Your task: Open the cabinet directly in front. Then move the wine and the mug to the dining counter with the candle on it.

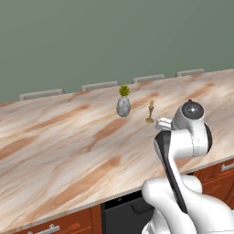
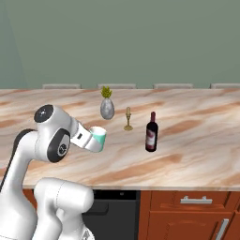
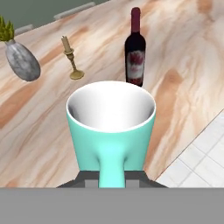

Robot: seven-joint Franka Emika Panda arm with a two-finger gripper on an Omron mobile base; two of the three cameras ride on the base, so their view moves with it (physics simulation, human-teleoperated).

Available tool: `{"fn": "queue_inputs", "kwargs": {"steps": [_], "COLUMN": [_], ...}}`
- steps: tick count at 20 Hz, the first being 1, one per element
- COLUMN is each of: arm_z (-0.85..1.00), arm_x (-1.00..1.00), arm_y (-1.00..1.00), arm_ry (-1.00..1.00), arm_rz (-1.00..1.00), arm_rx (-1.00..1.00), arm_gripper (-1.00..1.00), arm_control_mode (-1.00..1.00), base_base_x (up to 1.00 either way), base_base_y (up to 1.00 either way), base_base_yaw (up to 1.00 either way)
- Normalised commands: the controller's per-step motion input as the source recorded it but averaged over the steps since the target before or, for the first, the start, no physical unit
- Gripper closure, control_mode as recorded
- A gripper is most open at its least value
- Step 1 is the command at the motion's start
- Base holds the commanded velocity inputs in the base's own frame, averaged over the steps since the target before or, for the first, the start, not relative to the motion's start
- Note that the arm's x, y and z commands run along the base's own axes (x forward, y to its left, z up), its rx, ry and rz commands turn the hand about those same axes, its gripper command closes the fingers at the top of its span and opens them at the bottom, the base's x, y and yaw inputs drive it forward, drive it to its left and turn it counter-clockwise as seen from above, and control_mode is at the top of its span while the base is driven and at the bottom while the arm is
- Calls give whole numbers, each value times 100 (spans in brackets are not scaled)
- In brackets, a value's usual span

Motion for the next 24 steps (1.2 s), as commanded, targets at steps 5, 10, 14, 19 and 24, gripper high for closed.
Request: {"fn": "queue_inputs", "kwargs": {"steps": [5,10,14,19,24], "arm_z": [-32,-30,-25,-20,-14], "arm_x": [30,42,46,44,44], "arm_y": [-4,0,0,0,0], "arm_ry": [-1,-2,-1,0,0], "arm_rz": [0,0,0,0,0], "arm_rx": [0,0,0,0,0], "arm_gripper": [100,100,100,100,100], "arm_control_mode": [-100,-100,-100,-100,-100], "base_base_x": [0,0,0,0,0], "base_base_y": [0,0,0,0,0], "base_base_yaw": [0,0,0,0,0]}}
